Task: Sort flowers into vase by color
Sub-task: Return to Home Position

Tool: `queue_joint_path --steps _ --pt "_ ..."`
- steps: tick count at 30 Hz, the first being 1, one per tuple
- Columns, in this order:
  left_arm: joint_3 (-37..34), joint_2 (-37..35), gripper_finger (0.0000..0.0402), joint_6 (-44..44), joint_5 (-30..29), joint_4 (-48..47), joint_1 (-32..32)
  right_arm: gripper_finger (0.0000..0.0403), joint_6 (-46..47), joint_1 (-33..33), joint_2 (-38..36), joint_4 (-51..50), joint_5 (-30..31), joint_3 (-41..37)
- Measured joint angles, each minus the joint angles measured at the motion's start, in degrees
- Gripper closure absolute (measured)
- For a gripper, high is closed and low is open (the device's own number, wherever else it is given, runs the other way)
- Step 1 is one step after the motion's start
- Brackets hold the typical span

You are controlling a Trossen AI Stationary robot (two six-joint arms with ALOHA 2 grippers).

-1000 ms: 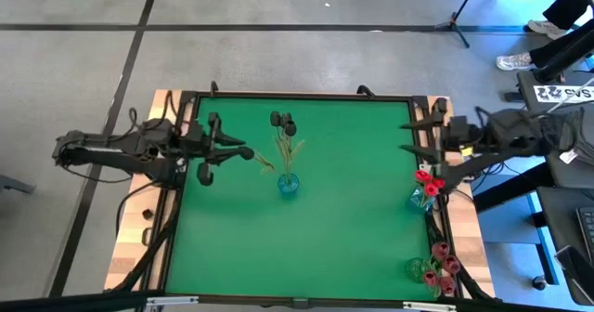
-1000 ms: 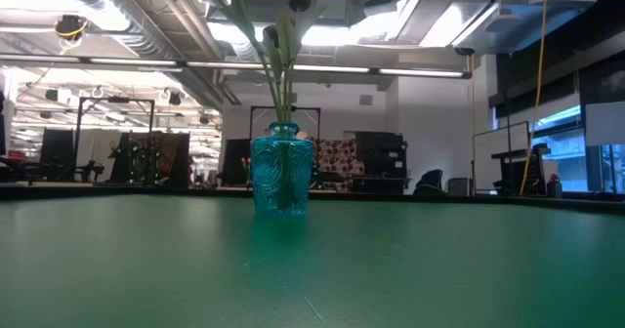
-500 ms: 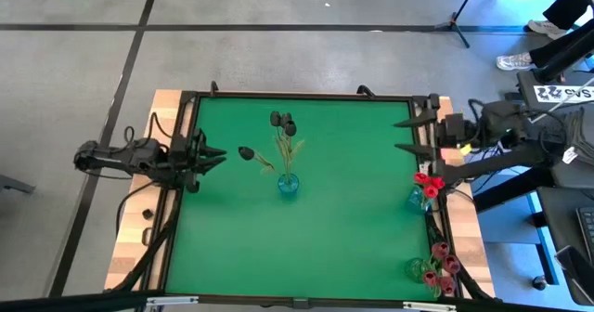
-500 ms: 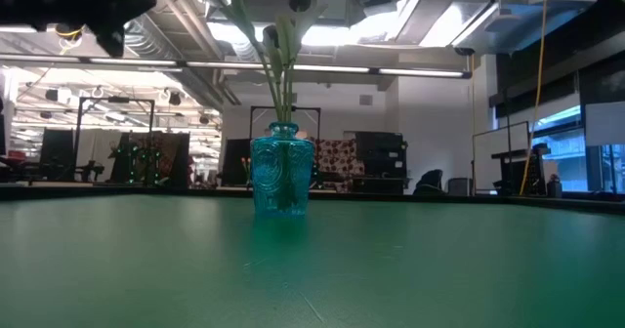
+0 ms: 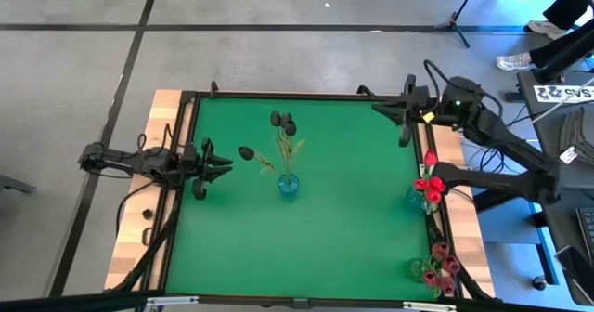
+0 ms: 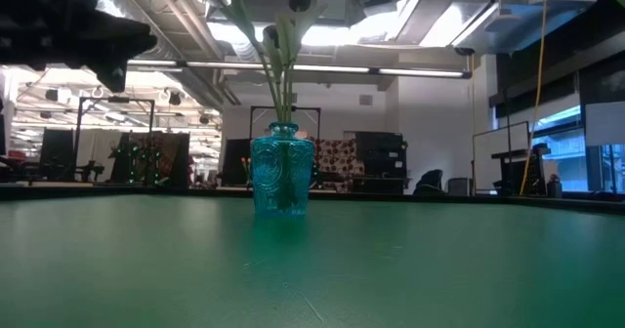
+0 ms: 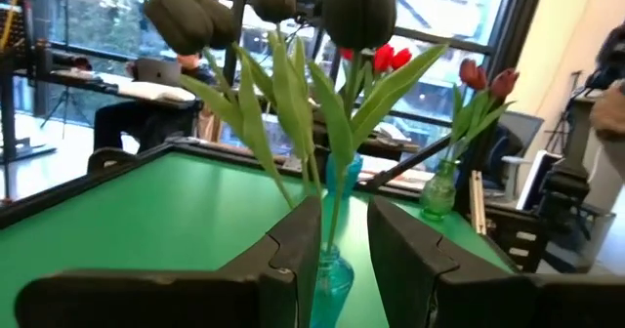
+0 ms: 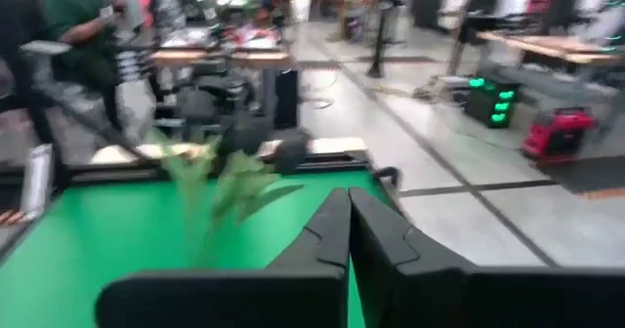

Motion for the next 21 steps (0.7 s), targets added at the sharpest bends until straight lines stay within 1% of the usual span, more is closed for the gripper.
queue_joint_path --steps 2,6,7,8,11,16,18,21 --pt "0.0 0.0 0.0317 0.0 0.0 0.1 -0.3 0.0394 1.6 -1.9 -1.2 3.1 -0.9 -3.8" --pt "0.0 0.0 0.0317 0.0 0.0 -0.7 -0.4 0.04 3.1 -2.6 -4.7 10.0 -1.3 -11.5" --pt "0.0 0.0 0.0317 0.0 0.0 -1.1 -0.4 0.04 3.2 -2.5 -6.0 11.3 -1.1 -13.3" --pt "0.0 0.0 0.0317 0.0 0.0 -1.4 -0.4 0.04 3.3 -2.4 -7.3 12.5 0.8 -15.1" --pt "0.0 0.0 0.0317 -0.3 -0.6 -1.6 -0.4 0.0401 3.0 0.7 -11.8 13.2 8.0 -21.0" --pt "0.0 0.0 0.0317 -1.5 -1.8 -2.7 -0.4 0.0401 5.7 8.1 -12.9 21.4 14.7 -31.8" --pt "0.0 0.2 0.0317 -1.2 -1.9 -2.7 -0.3 0.0402 5.8 9.7 -13.7 23.7 15.8 -34.8" --pt "0.0 0.2 0.0317 -1.2 -1.9 -2.7 -0.3 0.0402 5.7 12.3 -14.3 25.2 14.4 -37.3"
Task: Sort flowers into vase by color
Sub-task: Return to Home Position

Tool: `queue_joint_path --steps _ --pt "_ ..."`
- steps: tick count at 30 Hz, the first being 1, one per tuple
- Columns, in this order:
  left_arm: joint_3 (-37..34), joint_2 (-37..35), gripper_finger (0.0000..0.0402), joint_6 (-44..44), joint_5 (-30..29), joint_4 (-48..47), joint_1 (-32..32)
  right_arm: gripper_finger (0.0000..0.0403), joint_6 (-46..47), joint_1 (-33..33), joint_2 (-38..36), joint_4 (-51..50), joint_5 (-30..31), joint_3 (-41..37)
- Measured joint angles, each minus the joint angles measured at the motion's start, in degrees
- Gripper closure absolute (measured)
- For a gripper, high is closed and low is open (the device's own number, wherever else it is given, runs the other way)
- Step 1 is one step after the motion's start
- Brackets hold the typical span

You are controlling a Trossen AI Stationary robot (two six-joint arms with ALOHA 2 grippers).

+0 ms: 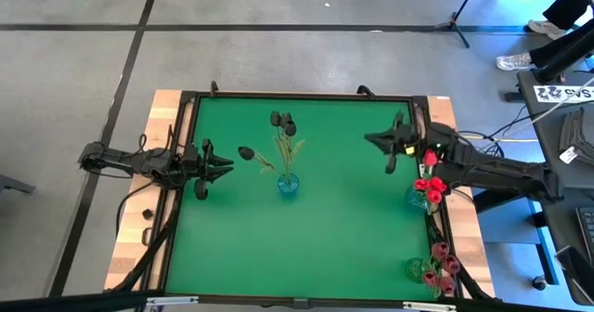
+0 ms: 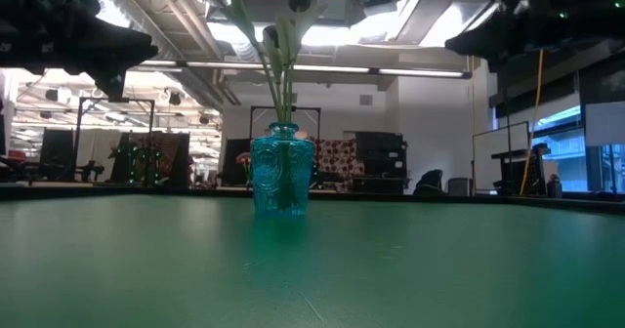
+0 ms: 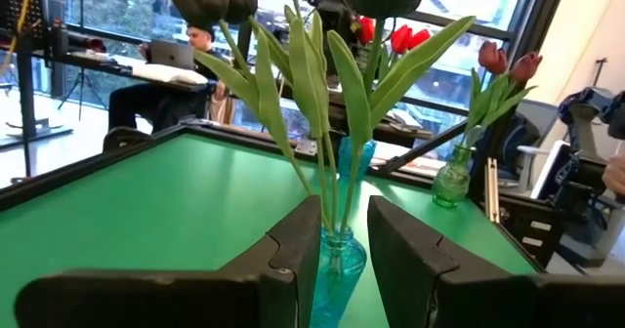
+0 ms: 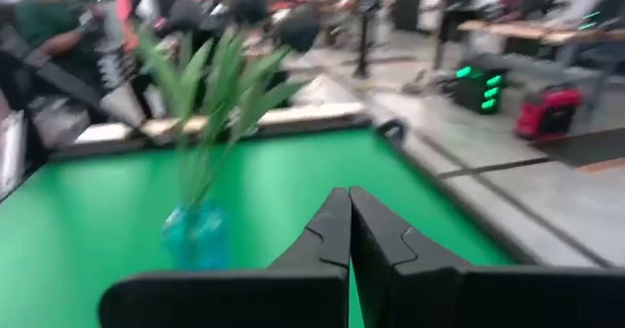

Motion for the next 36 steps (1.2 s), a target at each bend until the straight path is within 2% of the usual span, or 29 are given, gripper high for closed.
queue_joint_path --steps 4,13,17,19,21,26,29,36 --pt "0.0 0.0 0.0317 0.0 -0.5 0.0 0.1 0.0402 -1.4 2.7 -1.1 0.2 -0.1 -1.0" --pt "0.0 0.0 0.0317 3.0 -1.2 0.1 0.0 0.0402 1.5 3.6 -8.2 -0.2 -0.8 -6.1" --pt "0.0 0.0 0.0317 2.8 -1.6 0.1 0.0 0.0403 2.7 3.6 -11.8 -0.1 -3.5 -9.2" --pt "0.0 0.0 0.0317 -1.1 -1.4 0.1 0.0 0.0403 2.8 3.6 -13.2 -0.3 -5.6 -11.1" --pt "0.0 0.0 0.0317 -1.4 -0.5 0.1 0.0 0.0403 3.4 3.6 -14.6 0.5 -7.0 -12.9" --pt "0.0 0.0 0.0317 4.8 5.7 -0.1 0.0 0.0402 4.2 5.5 -17.9 4.3 -7.6 -17.8" --pt "0.0 0.0 0.0317 5.2 7.0 -0.8 0.0 0.0402 3.4 8.8 -21.4 3.9 -5.7 -19.6" --pt "0.0 0.0 0.0317 4.8 8.4 -1.2 0.8 0.0402 -0.4 21.6 -27.3 -0.9 7.1 -19.8"
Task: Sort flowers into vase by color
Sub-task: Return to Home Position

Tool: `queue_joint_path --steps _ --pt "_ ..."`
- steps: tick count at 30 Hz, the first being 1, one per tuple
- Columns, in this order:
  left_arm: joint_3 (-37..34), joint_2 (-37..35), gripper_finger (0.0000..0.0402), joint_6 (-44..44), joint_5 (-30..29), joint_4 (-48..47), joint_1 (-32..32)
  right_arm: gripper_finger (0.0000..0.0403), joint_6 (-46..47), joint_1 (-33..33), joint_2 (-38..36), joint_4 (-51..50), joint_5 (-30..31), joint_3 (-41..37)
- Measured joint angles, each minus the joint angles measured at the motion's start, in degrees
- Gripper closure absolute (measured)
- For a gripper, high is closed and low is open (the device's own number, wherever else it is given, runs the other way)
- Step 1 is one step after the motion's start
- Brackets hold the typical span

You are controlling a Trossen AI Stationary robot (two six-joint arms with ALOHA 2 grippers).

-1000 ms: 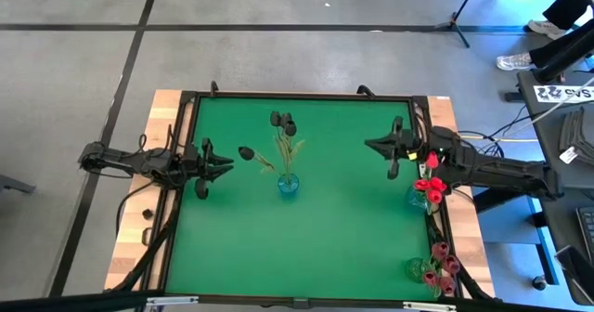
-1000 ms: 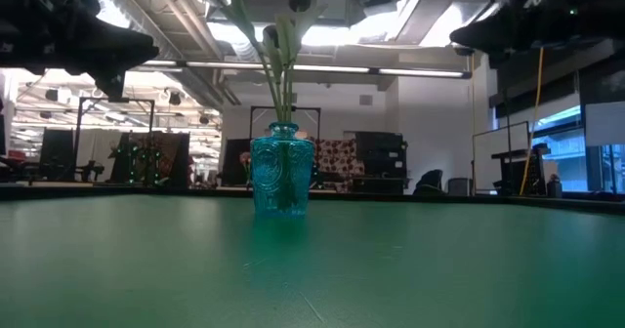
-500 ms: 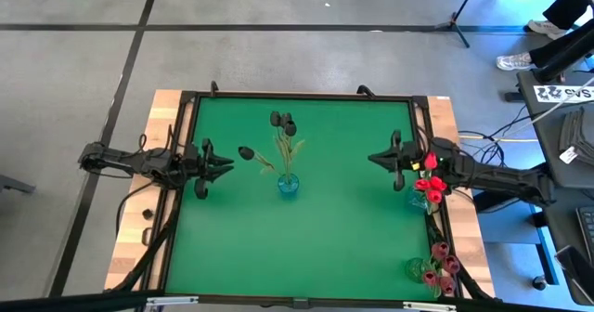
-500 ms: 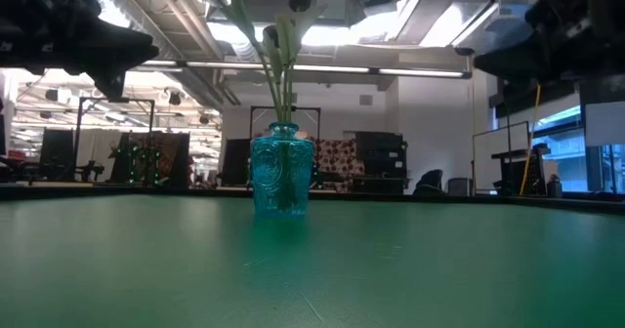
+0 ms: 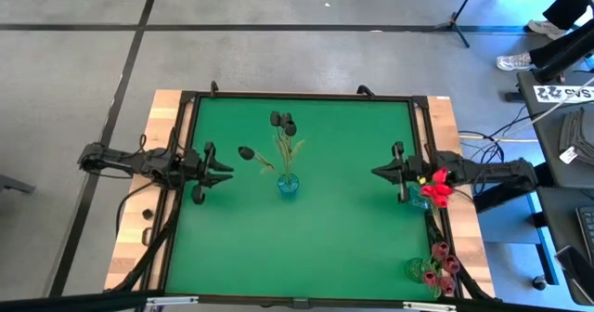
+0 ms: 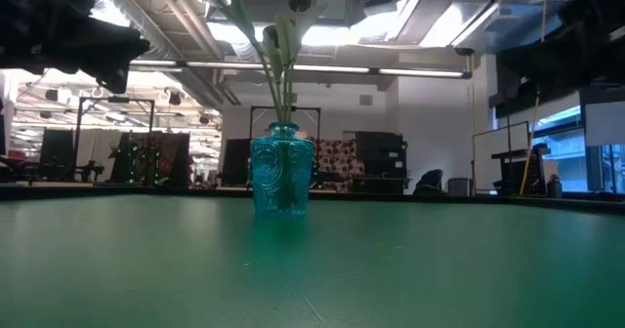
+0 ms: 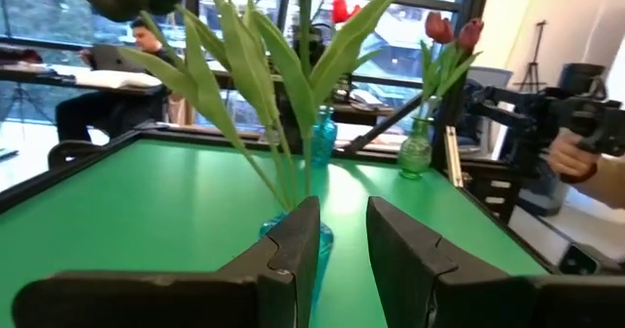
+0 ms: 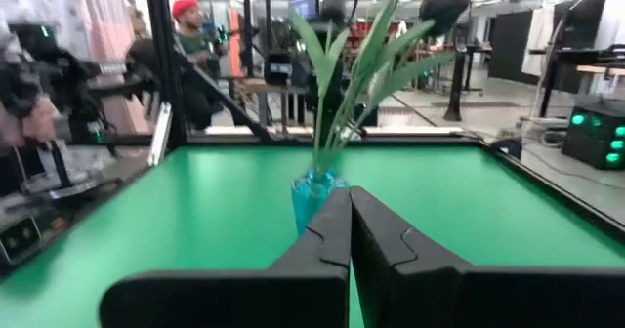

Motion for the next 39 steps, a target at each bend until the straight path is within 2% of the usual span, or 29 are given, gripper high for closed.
queue_joint_path --steps 3,5,8,13,17,20,27,39 --pt "0.0 0.4 0.0317 0.3 0.0 0.0 1.4 0.0402 -2.9 4.8 -0.8 -2.3 4.8 -0.1" --pt "0.0 0.9 0.0317 0.2 2.0 -0.3 2.6 0.0402 -4.2 6.2 -0.9 -2.9 6.9 -0.1" --pt "0.0 2.3 0.0317 0.0 5.1 -1.1 4.9 0.0402 -4.7 6.2 -0.8 -2.9 7.2 -0.1" --pt "0.0 2.6 0.0317 -0.5 5.6 -1.1 8.6 0.0402 -4.0 4.0 -0.8 -3.5 4.0 -0.1" --pt "0.0 2.6 0.0317 2.1 9.1 -1.2 8.8 0.0402 -3.5 2.2 -0.8 -3.8 2.6 -0.2" --pt "0.0 2.6 0.0317 3.3 9.2 -1.2 8.8 0.0402 -3.8 0.2 -0.8 -3.8 2.4 -0.2" --pt "0.0 2.6 0.0317 2.7 9.1 -1.3 8.5 0.0402 -3.5 -4.8 -0.8 -3.6 -9.1 -0.2" --pt "0.0 2.6 0.0317 4.0 9.1 -1.5 8.5 0.0402 -3.4 -4.9 -0.8 -3.4 -8.8 -0.2"
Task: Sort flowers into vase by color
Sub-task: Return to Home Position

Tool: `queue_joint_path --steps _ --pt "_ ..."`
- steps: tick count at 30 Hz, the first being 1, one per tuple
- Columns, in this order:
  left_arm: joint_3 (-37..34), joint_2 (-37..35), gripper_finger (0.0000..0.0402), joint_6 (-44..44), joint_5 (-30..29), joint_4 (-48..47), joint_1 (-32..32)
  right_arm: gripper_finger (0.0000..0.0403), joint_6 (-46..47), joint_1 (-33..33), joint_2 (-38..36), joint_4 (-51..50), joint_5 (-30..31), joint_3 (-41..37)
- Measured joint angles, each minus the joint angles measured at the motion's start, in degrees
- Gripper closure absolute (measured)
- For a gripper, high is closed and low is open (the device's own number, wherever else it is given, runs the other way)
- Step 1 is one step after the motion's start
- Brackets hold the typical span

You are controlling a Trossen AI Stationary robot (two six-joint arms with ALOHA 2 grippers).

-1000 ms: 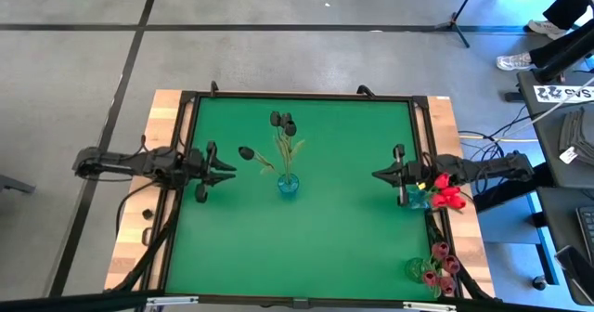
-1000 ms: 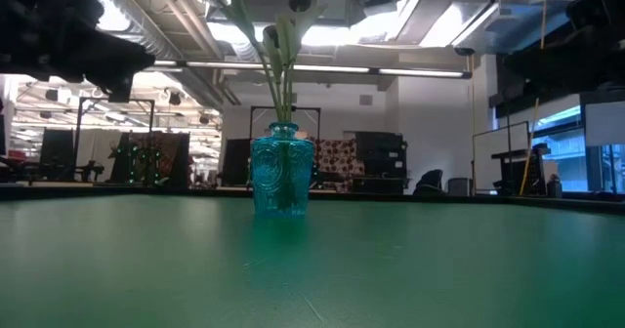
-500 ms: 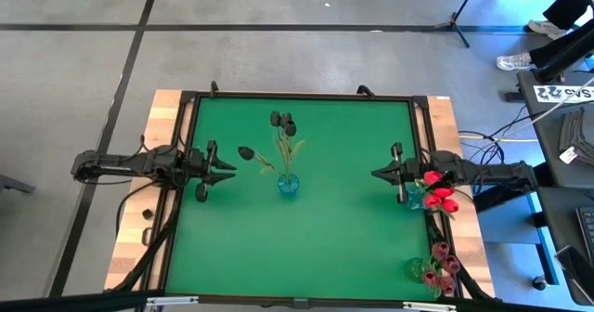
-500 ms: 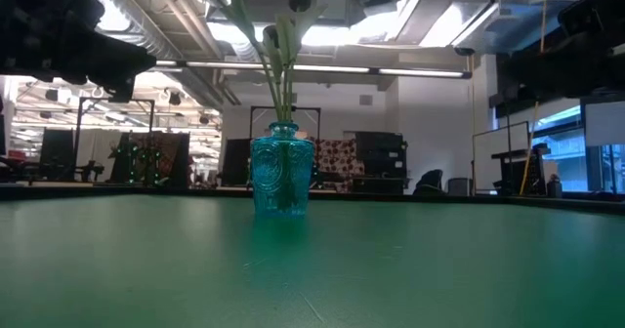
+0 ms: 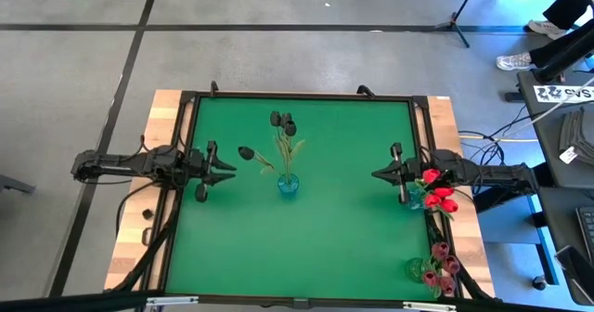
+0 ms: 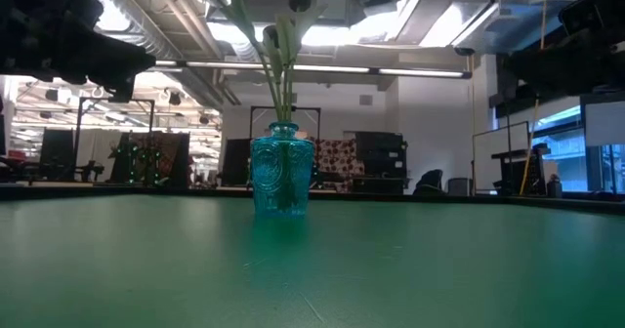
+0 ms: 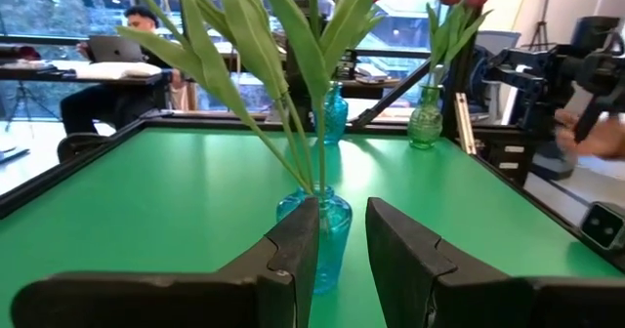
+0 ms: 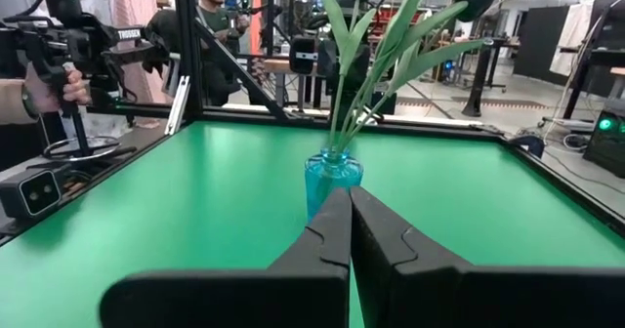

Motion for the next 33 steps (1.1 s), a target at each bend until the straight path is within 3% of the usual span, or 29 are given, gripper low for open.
queue_joint_path --steps 33 --pt "0.0 0.0 0.0317 0.0 -1.1 0.0 0.0 0.0402 0.0 0.0 0.0 0.1 0.2 0.0"
